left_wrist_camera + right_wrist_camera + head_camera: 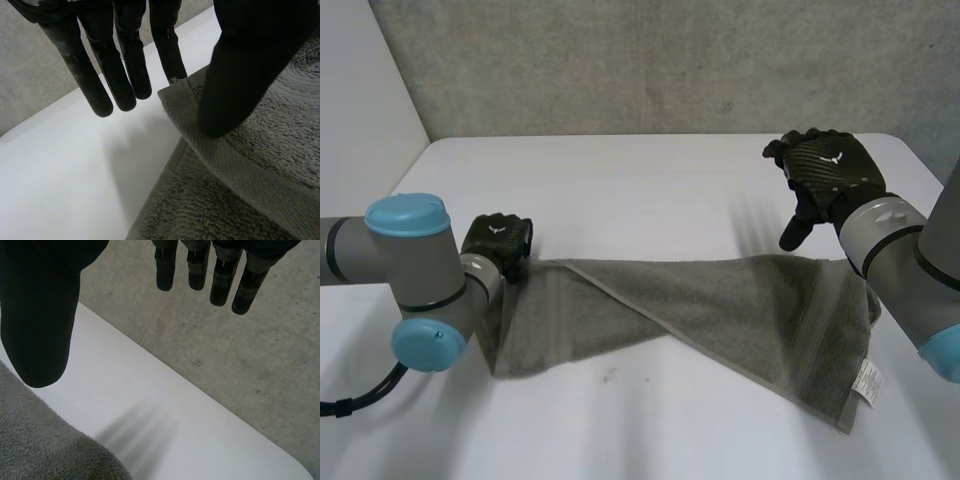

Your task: Fold the towel.

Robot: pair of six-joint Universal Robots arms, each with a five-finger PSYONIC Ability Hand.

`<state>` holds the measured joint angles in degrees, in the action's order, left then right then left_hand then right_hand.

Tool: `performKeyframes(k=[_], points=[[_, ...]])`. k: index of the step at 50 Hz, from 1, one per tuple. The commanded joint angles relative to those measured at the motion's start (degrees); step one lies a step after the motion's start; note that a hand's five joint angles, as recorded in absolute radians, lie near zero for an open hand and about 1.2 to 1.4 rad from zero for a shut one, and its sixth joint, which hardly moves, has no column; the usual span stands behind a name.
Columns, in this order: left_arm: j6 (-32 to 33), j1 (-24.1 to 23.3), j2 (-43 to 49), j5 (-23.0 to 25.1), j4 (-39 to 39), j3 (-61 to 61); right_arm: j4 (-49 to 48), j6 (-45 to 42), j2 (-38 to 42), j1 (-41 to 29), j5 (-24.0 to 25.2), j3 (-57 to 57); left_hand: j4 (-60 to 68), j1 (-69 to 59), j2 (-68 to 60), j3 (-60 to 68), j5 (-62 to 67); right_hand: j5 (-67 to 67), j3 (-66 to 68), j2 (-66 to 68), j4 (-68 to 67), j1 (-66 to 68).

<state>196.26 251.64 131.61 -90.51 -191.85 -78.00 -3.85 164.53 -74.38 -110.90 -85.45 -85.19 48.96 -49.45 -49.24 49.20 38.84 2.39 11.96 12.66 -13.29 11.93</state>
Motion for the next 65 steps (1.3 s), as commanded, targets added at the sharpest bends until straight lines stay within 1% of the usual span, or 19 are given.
performKeyframes(k=[1,2,3,10,13,16,18,19,21,24,27,29,36,40,44,48,54,59,65], points=[[0.09,0.08,0.75,0.07,0.24,-0.04,-0.02,0.0,0.82,0.07,-0.06,0.2,19.93,-19.44,-19.66,19.7,20.06,-2.39,-1.96,-2.66,3.29,-1.93],[0.09,0.08,0.76,0.07,0.24,-0.05,-0.02,0.0,0.82,0.07,-0.06,0.2,19.96,-19.47,-19.68,19.72,20.08,-2.39,-1.96,-2.66,3.29,-1.93],[0.18,-0.01,0.76,0.07,0.33,-0.13,-0.02,0.0,0.91,0.07,-0.06,0.37,30.93,-30.44,-30.65,30.69,31.05,-2.39,-1.96,-2.66,3.29,-1.93],[0.88,0.26,-1.35,-0.46,0.95,-0.22,0.16,-0.09,1.0,0.16,0.11,0.9,31.04,-30.55,-30.76,30.8,31.16,-2.39,-1.96,-2.66,3.29,-1.93],[0.53,0.34,-5.66,-0.46,1.04,-1.01,1.56,-0.18,1.17,0.16,-0.24,1.95,31.04,-30.55,-30.76,30.8,31.16,-2.39,-1.96,-2.66,3.29,-1.93],[0.44,0.26,-10.05,-0.37,0.95,-3.03,6.66,-1.67,1.43,0.16,-0.33,2.92,31.04,-30.55,-30.76,30.8,31.16,-2.39,-1.96,-2.66,3.29,-1.93],[0.7,-0.18,-13.82,-0.11,0.51,-4.78,15.75,-3.34,1.43,-0.28,-0.5,5.11,31.04,-30.55,-30.76,30.8,31.16,-2.39,-1.96,-2.66,3.29,-1.93],[0.71,-0.18,-13.83,-0.11,0.51,-4.79,15.8,-3.34,1.43,-0.28,-0.5,5.12,31.04,-30.55,-30.76,30.8,31.16,-2.39,-1.96,-2.66,3.29,-1.93],[0.88,-0.8,-15.67,-0.02,0.42,-5.84,23.06,-3.08,1.26,-0.63,-0.41,5.39,31.04,-30.55,-30.76,30.8,31.16,-2.39,-1.96,-2.66,3.29,-1.93],[0.88,-0.89,-15.94,-0.02,0.42,-6.11,24.24,-2.38,1.26,-0.72,-0.41,4.5,31.04,-30.55,-30.76,30.8,31.16,-2.39,-1.96,-2.66,3.29,-1.93],[0.88,-0.89,-16.03,-0.11,0.51,-6.11,21.51,1.23,0.82,-0.98,-0.24,0.02,31.04,-30.55,-30.76,30.8,31.16,-2.39,-1.96,-2.66,3.29,-1.93],[0.88,-0.89,-15.77,-0.02,0.42,-5.94,15.31,4.2,-0.66,-2.03,-0.59,-6.01,31.04,-30.55,-30.76,30.8,31.16,-2.39,-1.96,-2.66,3.29,-1.93],[0.71,-0.89,-15.5,-0.11,0.42,-5.32,3.17,5.09,-2.78,-4.4,-1.2,-18.49,31.04,-30.55,-30.76,30.8,31.16,-2.39,-1.96,-2.66,3.29,-1.93],[0.62,-0.89,-15.42,-0.11,0.42,-5.32,-2.47,4.74,-2.26,-5.64,-1.56,-24.84,31.04,-30.55,-30.76,30.8,31.16,2.4,2.83,2.13,-1.5,2.86],[0.71,-0.89,-15.24,-0.11,0.42,-5.49,-3.18,3.43,-1.99,-5.38,-1.47,-27.13,31.04,-30.55,-30.76,30.8,31.16,2.73,3.17,2.47,-1.83,3.2],[0.71,-0.89,-15.15,-0.02,0.42,-5.85,-3.8,0.01,-2.78,-4.5,-0.77,-30.46,31.04,-30.55,-30.76,30.8,31.16,11.45,11.88,11.19,-10.55,11.92],[0.71,-0.89,-14.89,-0.02,0.42,-5.76,-4.33,-4.66,-4.19,-4.32,-0.68,-33.82,31.04,-30.55,-30.76,30.8,31.16,13.0,13.43,12.73,-12.1,13.47],[0.62,-0.89,-14.54,-0.02,0.42,-5.67,-10.29,-7.91,-4.54,-0.38,-0.5,-38.2,31.04,-30.55,-30.76,30.8,31.16,17.02,17.45,16.76,-16.12,17.49],[0.62,-0.89,-14.62,-0.11,0.42,-5.67,-14.43,-10.02,-4.28,1.04,-0.5,-40.23,31.04,-30.55,-30.76,30.8,31.16,21.72,22.16,21.46,-20.82,22.19]])
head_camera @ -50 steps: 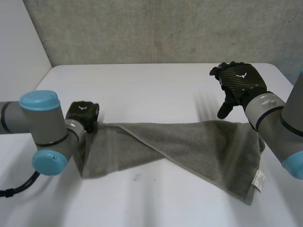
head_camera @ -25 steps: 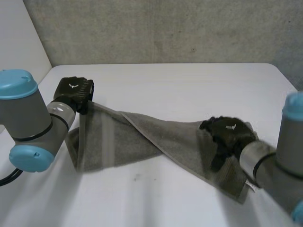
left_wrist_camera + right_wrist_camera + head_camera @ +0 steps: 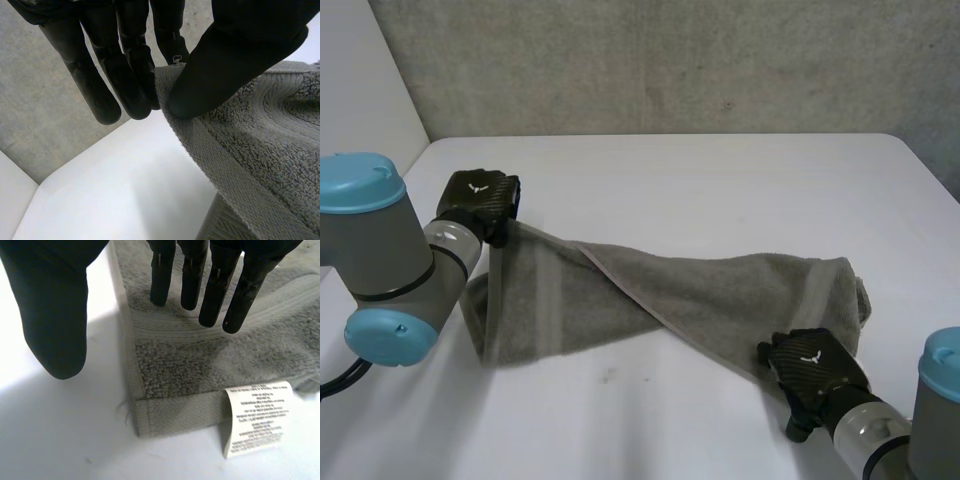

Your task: Fold the towel.

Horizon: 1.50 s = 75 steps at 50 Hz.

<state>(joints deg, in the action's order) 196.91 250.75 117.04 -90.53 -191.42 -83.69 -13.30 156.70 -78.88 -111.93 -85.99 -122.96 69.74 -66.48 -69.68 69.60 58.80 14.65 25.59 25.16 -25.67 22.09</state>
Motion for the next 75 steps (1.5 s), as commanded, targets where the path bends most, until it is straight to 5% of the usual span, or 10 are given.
performKeyframes(k=[1,5,29,33,38,50,52,54,62,75], points=[[-0.04,0.0,-0.06,-0.09,0.0,0.02,-4.98,-2.19,0.22,2.07,0.03,-2.46,10.26,-13.52,-10.32,10.4,11.2,9.49,8.55,8.98,-8.47,12.05],[-0.04,0.0,0.03,-0.09,0.0,-0.07,-6.64,-2.28,0.22,2.77,0.03,-2.64,10.26,-13.52,-10.32,10.4,11.2,17.71,16.77,17.2,-16.69,20.27],[-0.12,0.0,0.03,-0.18,0.0,-0.42,-8.76,-2.37,0.75,5.76,1.0,-1.93,10.26,-13.52,-10.32,10.4,11.2,19.92,18.98,19.41,-18.9,22.47],[-0.12,0.0,0.03,-0.18,0.0,-0.51,-9.28,-2.46,0.92,5.85,1.09,-1.84,10.26,-13.52,-10.32,10.4,11.2,27.32,26.38,26.81,-26.3,29.88],[-0.12,0.0,0.03,-0.18,0.0,-0.51,-13.14,-2.46,1.1,6.02,2.4,-1.76,10.26,-13.52,-10.32,10.4,11.2,55.33,54.39,54.82,-54.31,57.89],[-0.12,0.0,-0.06,-0.35,0.09,-0.51,-11.84,-4.31,3.74,11.02,3.81,0.88,10.26,-13.52,-10.32,10.4,11.2,55.35,54.41,54.84,-54.33,57.91],[-0.12,0.0,-0.06,-0.35,0.26,-0.6,-9.63,-4.3,3.47,12.09,3.9,1.06,10.26,-13.52,-10.32,10.4,11.2,47.0,46.06,46.49,-45.98,49.56],[-0.12,0.0,-0.06,-0.35,0.09,-0.6,-2.64,-4.3,2.16,13.48,4.77,1.76,10.26,-13.52,-10.32,10.4,11.2,21.71,20.77,21.2,-20.69,24.26],[-0.12,0.0,-0.06,-0.35,0.09,-0.6,6.18,-4.13,-0.04,15.33,12.59,1.06,10.26,-13.52,-10.32,10.4,11.2,10.0,9.06,9.49,-8.99,12.56],[-0.12,0.0,-0.06,-0.27,0.09,-0.95,4.61,-4.39,-0.75,17.18,13.65,-2.1,10.26,-13.52,-10.32,10.4,11.2,6.47,5.53,5.96,-5.45,9.03]])
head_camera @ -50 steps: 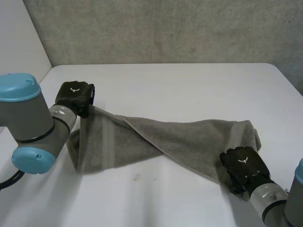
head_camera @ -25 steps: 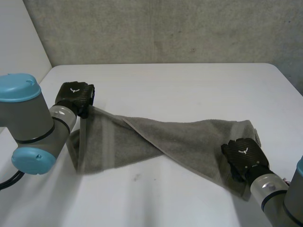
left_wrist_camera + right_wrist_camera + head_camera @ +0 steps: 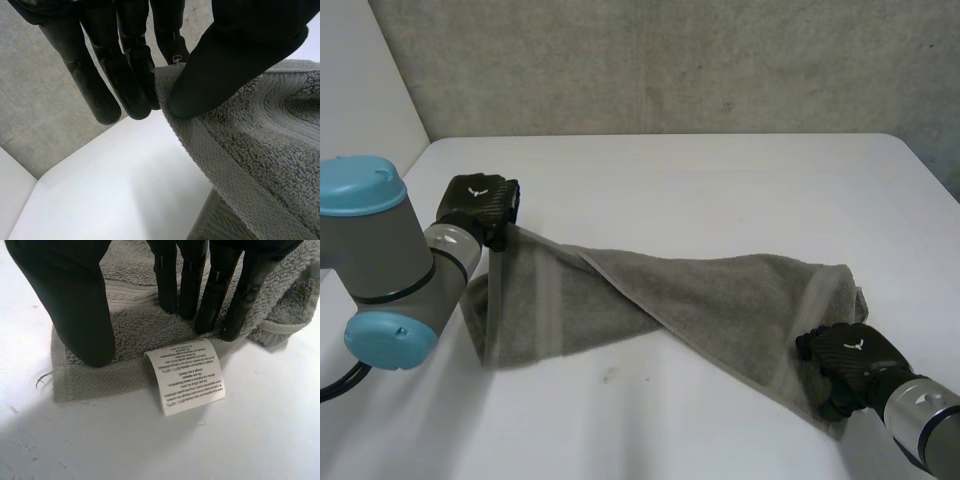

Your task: Fold the towel.

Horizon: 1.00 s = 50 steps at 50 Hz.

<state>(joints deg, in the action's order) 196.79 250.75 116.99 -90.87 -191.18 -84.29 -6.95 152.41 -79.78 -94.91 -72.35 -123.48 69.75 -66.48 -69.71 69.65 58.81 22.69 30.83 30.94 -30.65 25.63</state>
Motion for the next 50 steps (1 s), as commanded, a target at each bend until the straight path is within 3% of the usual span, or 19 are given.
performKeyframes(k=[1,9,25,50], points=[[0.0,0.0,-0.01,0.08,-0.16,-0.35,-1.75,-0.09,0.15,0.17,0.01,-1.59,10.25,-13.52,-10.29,10.35,11.19,-1.58,0.28,0.17,-0.46,5.48],[0.0,0.0,-0.01,0.08,-0.16,-0.35,-1.57,-0.09,-0.9,0.17,-0.34,-2.56,10.25,-13.52,-10.29,10.35,11.19,-13.35,-11.48,-11.59,11.31,-6.28],[0.0,0.0,-0.01,-0.01,-0.16,-0.44,0.18,0.0,-7.41,0.08,-0.34,-3.88,10.25,-13.52,-10.29,10.35,11.19,-17.56,-15.7,-15.81,15.52,-10.5],[0.0,0.0,0.08,0.08,-0.16,-0.44,-4.03,-0.53,-6.53,0.08,0.19,-7.22,10.25,-13.52,-10.29,10.35,11.19,-15.71,-13.85,-13.96,13.67,-8.65]])
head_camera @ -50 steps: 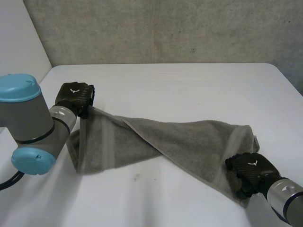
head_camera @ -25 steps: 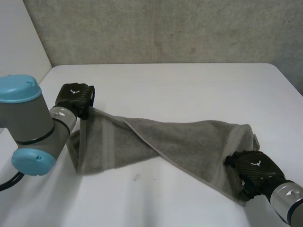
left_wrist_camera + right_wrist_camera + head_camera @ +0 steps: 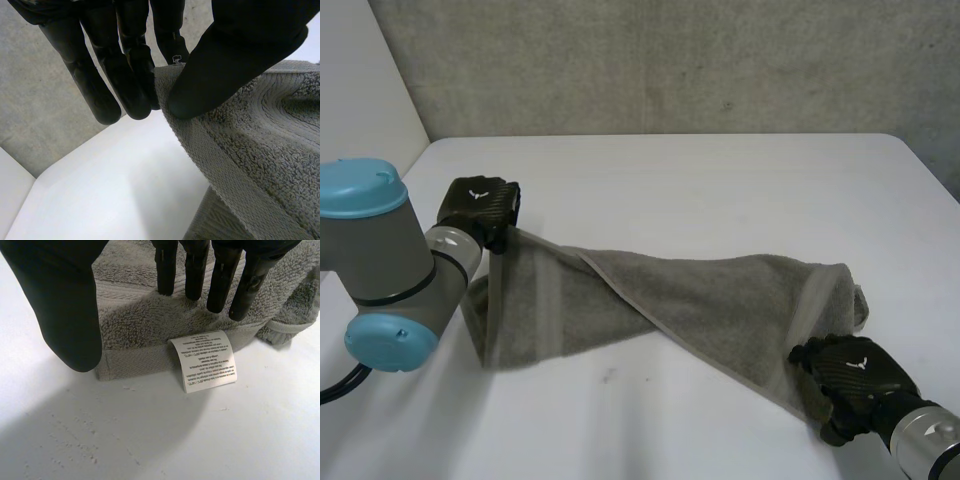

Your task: Fold the towel.

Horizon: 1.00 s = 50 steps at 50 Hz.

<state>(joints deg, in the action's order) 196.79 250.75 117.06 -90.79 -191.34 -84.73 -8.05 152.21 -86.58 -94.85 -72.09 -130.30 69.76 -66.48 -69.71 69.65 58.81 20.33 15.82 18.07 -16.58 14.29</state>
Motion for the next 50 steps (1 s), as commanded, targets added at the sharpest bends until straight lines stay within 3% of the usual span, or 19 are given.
performKeyframes(k=[1,41,47,50], points=[[0.0,0.0,0.01,0.0,0.0,0.0,-3.37,-0.43,0.45,0.02,-0.07,-0.48,10.24,-13.52,-10.29,10.35,11.19,-13.19,1.33,-0.93,-0.57,2.86],[0.09,0.0,0.09,0.0,0.0,-0.35,-10.14,-0.78,5.19,-0.69,-0.77,2.25,10.24,-13.52,-10.29,10.35,11.19,4.81,19.33,17.07,-18.57,20.86],[0.09,0.0,0.09,0.09,-0.09,-0.26,-10.67,-0.78,5.98,-0.77,-0.69,3.39,10.24,-13.52,-10.29,10.35,11.19,16.08,30.6,28.34,-29.84,32.13],[0.09,0.0,0.09,0.09,0.0,-0.26,-11.54,-0.78,7.12,-0.77,-0.34,4.09,10.24,-13.52,-10.29,10.35,11.19,27.96,42.47,40.22,-41.72,44.0]])
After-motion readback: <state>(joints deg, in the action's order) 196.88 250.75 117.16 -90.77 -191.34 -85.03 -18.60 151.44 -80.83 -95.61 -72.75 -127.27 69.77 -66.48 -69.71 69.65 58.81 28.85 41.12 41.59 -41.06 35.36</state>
